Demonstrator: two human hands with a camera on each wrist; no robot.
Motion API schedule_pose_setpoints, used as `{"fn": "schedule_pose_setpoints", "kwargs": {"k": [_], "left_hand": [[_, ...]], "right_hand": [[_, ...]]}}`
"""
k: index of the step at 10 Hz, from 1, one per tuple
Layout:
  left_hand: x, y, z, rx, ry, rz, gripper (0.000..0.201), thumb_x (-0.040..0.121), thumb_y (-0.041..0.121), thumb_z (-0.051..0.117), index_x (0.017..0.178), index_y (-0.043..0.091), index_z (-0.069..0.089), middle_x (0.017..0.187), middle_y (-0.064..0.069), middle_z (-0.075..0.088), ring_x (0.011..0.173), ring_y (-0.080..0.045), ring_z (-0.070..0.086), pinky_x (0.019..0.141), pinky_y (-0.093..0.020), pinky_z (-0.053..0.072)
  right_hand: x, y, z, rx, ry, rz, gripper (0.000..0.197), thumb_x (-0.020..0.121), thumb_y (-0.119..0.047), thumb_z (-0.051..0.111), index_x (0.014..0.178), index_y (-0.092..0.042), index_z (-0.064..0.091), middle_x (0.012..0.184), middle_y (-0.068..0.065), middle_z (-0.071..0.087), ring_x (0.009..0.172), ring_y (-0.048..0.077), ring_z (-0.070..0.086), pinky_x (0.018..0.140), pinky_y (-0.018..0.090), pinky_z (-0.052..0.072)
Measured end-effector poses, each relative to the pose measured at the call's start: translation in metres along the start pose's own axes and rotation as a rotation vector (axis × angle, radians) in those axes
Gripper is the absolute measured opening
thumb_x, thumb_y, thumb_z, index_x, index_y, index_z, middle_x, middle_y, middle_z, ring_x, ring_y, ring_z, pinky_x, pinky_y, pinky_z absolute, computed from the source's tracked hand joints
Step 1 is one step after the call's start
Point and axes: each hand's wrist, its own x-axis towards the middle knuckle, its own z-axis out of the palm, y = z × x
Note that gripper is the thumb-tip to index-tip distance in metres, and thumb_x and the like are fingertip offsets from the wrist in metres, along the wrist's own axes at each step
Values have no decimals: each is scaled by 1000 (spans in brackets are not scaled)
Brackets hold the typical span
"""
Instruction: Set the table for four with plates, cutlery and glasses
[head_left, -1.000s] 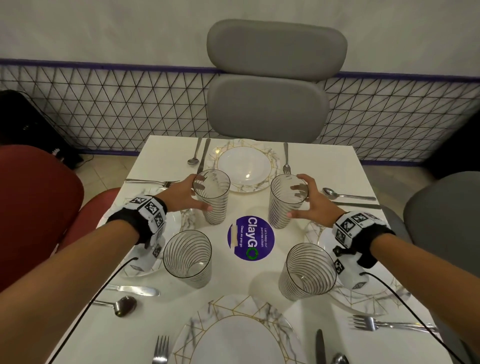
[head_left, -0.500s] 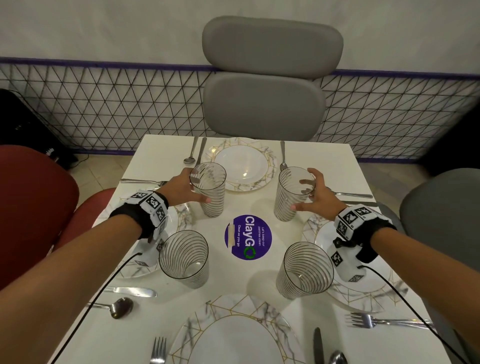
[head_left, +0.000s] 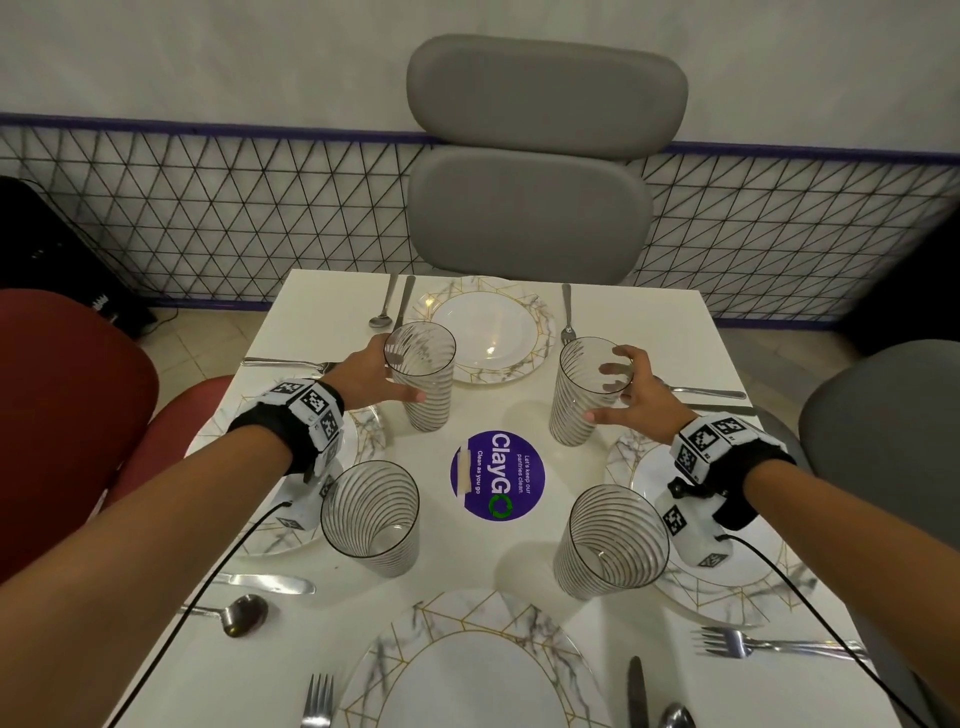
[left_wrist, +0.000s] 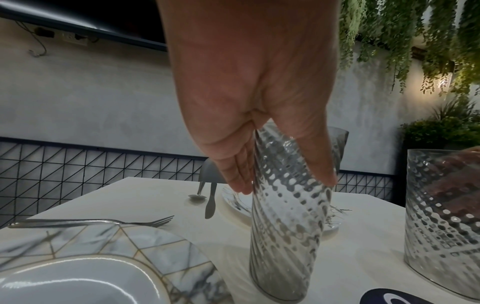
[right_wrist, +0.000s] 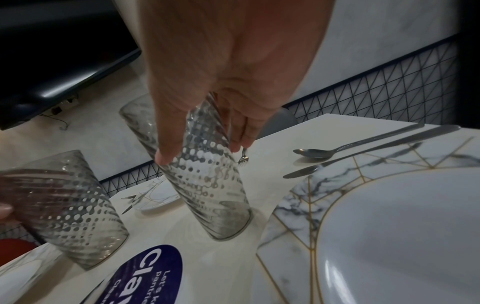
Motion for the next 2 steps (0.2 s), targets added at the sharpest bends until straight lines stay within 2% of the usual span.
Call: {"fn": "schedule_pose_setpoints", "kwargs": {"k": [1, 2], "left_hand": [[-1, 0, 0, 10, 8, -6, 96, 70, 27, 80, 143, 10, 21, 137, -10, 49, 121, -25, 52, 107, -41, 39], [3, -7, 1, -14, 9, 18, 106, 64, 35, 84, 144, 14, 18, 136, -9, 52, 122, -25, 53, 107, -44, 39]], "right_hand": [[0, -2, 1, 28, -5, 8, 93, 68, -4, 77, 137, -10, 15, 126, 8, 41, 108, 22, 47, 99, 34, 42], [-2, -3, 2, 55, 12, 11, 98, 68, -2, 77, 140, -12, 11, 136, 16, 39, 111, 22, 46, 97, 31, 40]]}}
